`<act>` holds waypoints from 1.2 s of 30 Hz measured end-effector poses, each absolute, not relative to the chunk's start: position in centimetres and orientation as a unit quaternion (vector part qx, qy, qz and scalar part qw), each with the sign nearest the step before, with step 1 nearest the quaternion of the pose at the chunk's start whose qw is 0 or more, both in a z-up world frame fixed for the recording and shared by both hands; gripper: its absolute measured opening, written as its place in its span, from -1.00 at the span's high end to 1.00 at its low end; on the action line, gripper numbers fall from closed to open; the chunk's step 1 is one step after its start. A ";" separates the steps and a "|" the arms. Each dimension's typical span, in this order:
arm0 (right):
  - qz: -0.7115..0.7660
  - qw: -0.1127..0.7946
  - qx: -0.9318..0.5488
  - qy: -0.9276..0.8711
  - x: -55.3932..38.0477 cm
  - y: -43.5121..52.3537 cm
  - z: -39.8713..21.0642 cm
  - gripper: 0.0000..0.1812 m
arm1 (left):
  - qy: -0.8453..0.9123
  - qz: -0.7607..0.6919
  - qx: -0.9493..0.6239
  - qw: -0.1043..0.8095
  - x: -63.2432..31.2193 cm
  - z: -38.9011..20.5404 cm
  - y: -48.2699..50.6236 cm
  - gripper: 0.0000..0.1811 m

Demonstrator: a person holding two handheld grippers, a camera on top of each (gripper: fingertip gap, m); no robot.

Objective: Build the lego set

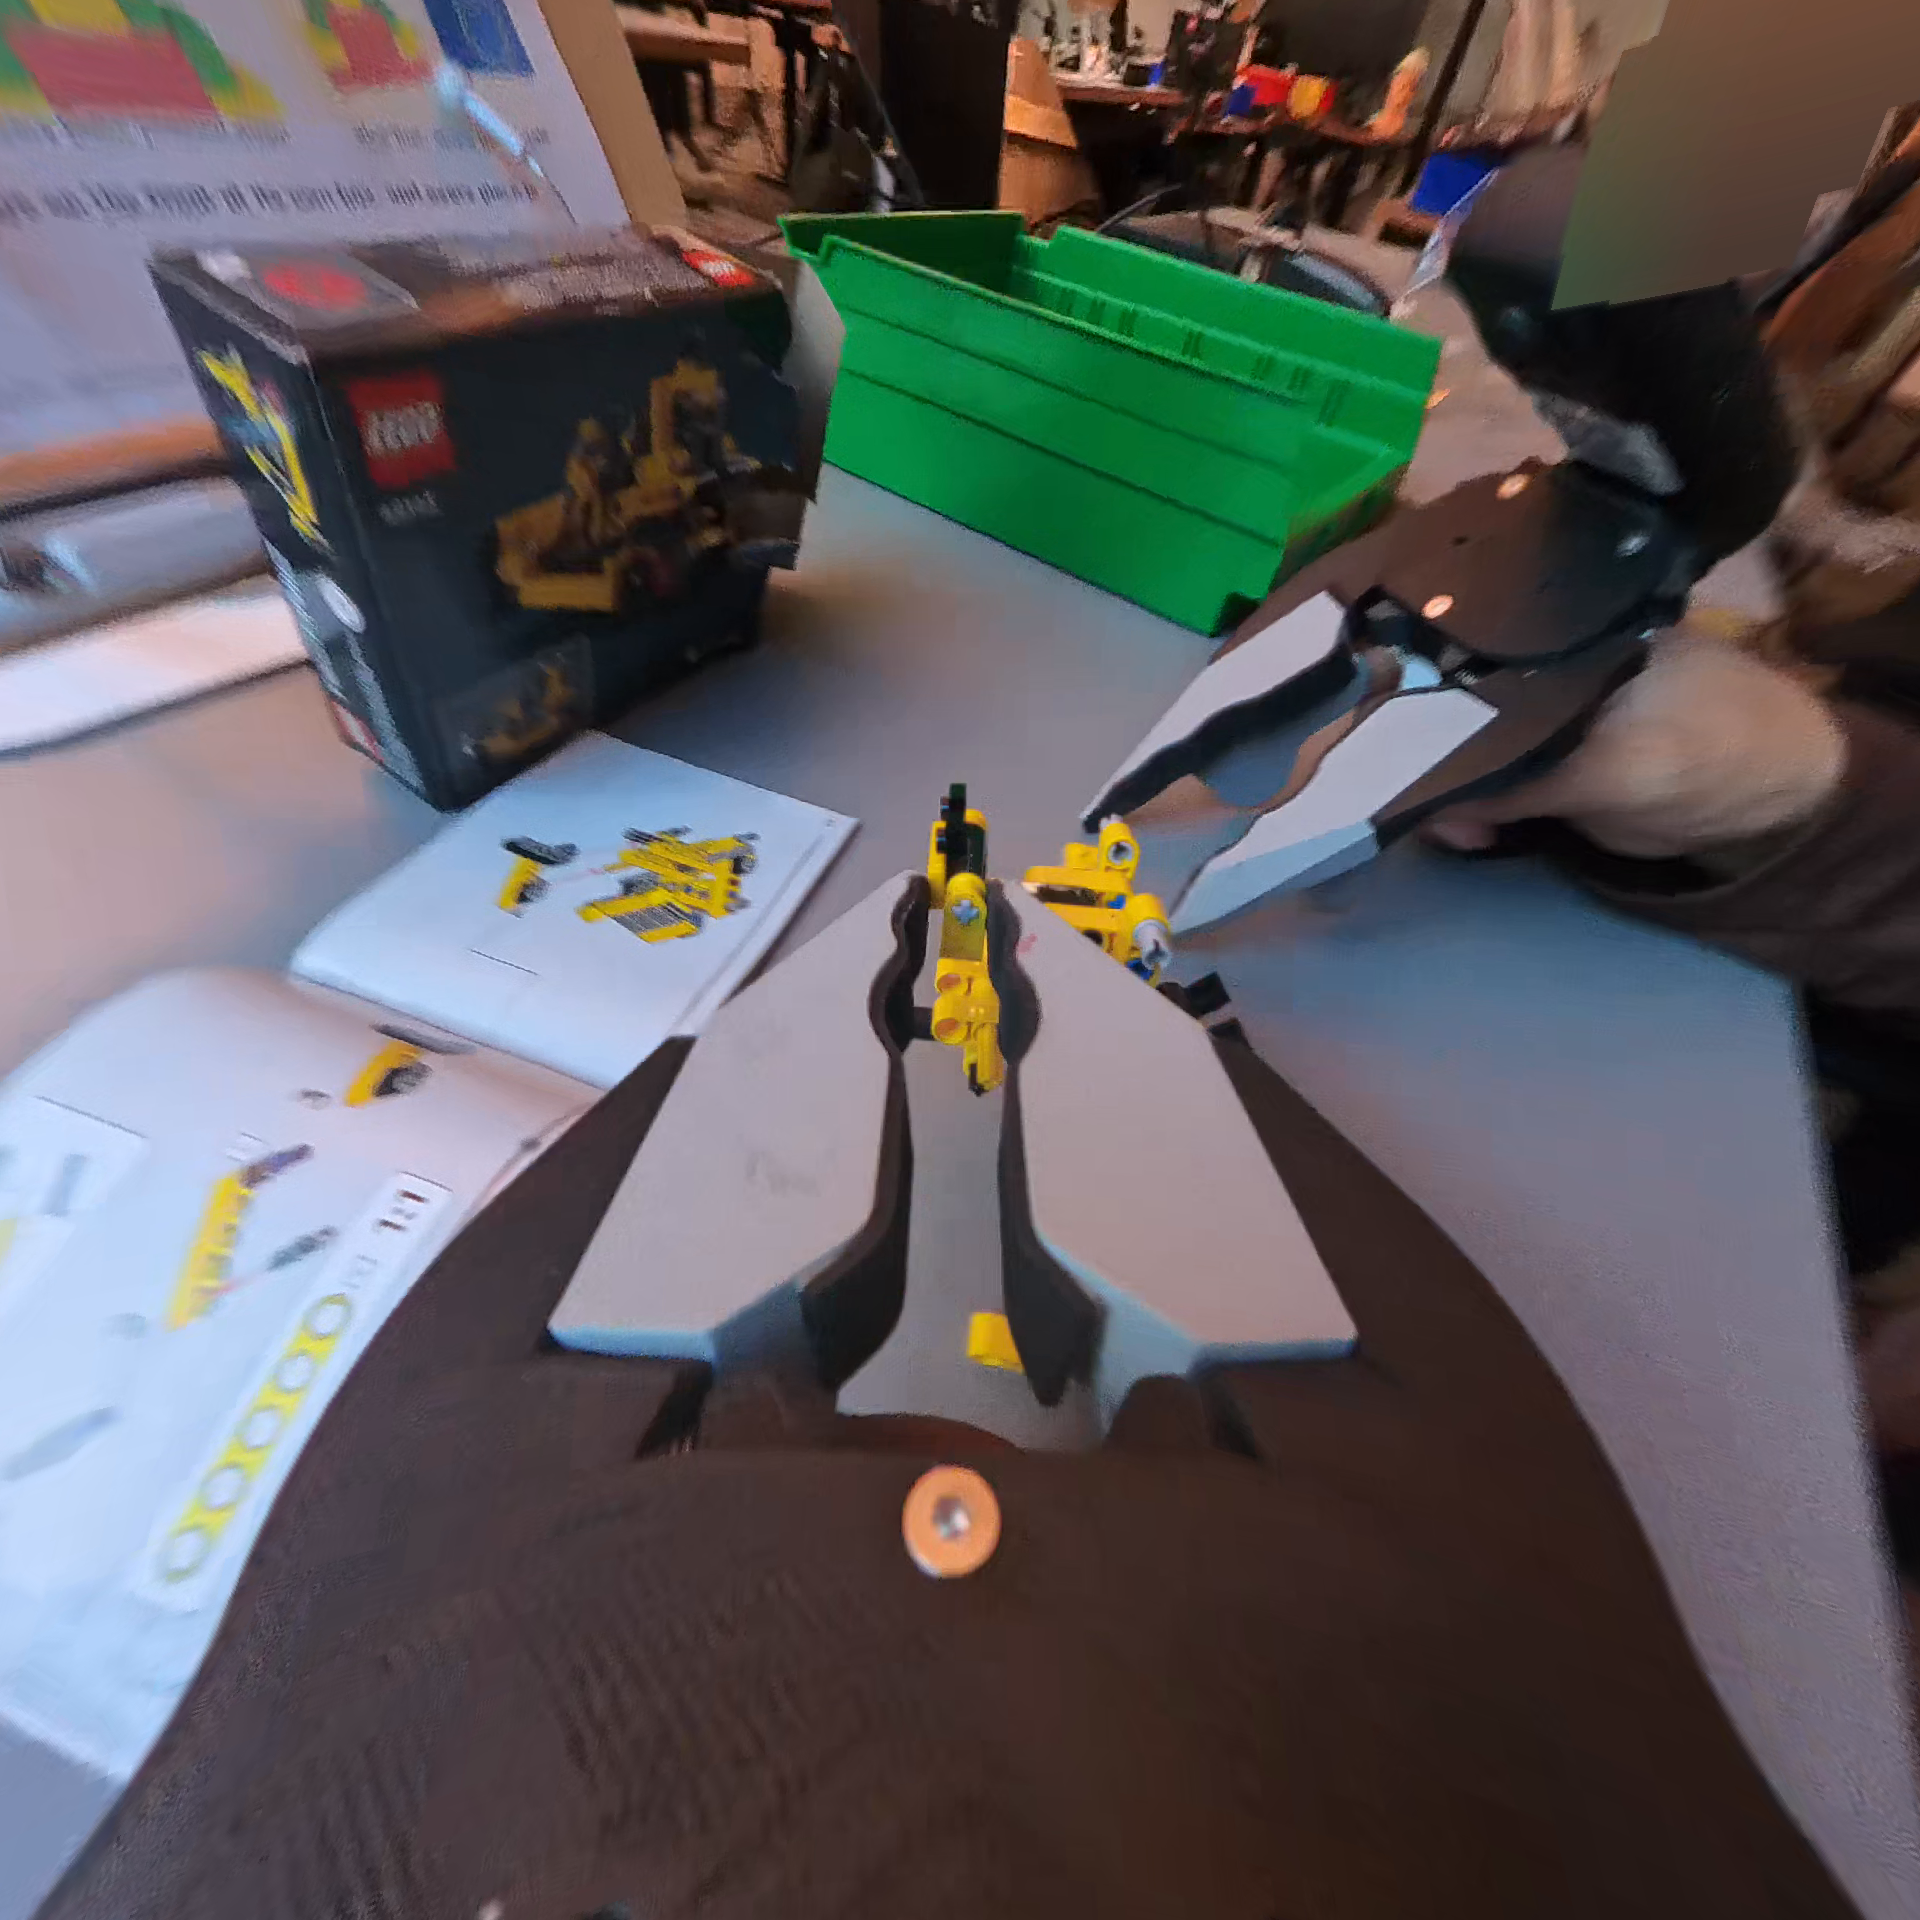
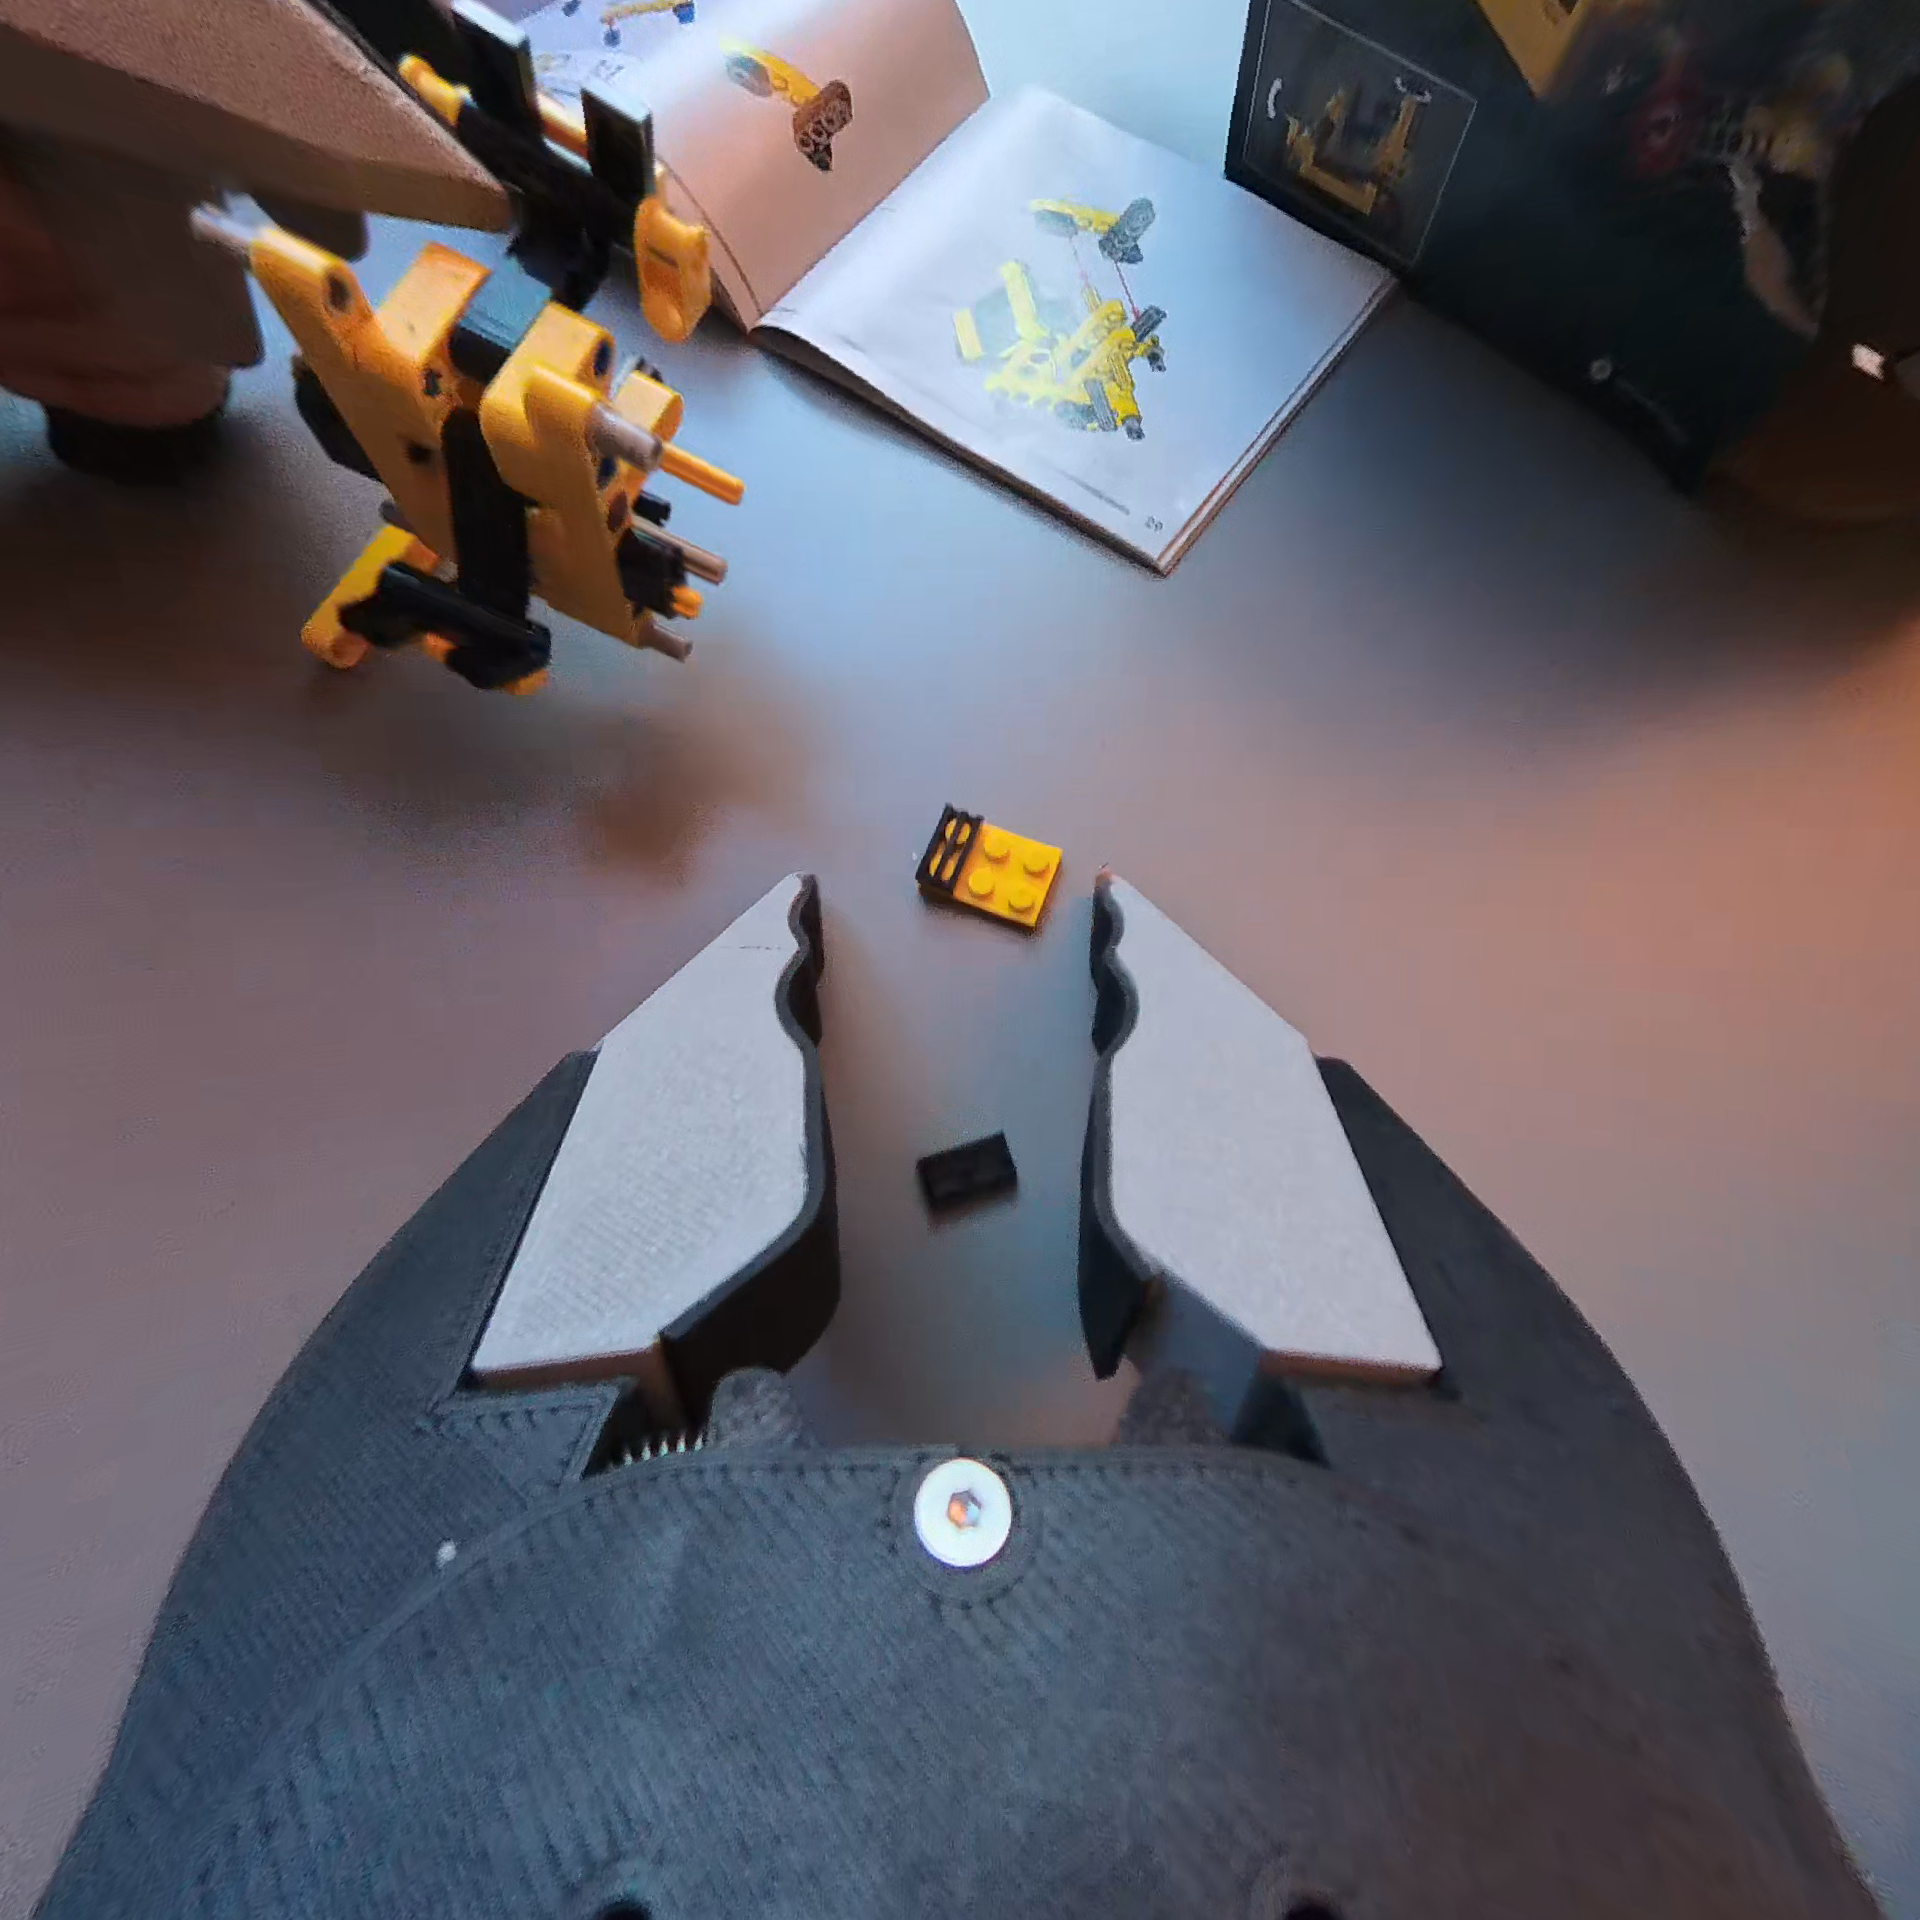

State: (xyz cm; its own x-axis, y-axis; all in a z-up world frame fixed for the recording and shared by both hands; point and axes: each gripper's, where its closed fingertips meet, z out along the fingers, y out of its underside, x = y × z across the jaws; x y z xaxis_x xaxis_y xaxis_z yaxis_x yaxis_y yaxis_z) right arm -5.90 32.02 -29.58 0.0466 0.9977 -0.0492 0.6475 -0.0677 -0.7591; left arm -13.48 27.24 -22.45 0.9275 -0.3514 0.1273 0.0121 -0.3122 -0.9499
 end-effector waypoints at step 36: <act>0.315 0.297 -0.561 -0.706 -5.4 30.4 -28.8 0.69 | 0.311 0.152 -0.732 0.586 -12.3 -23.2 27.2 0.92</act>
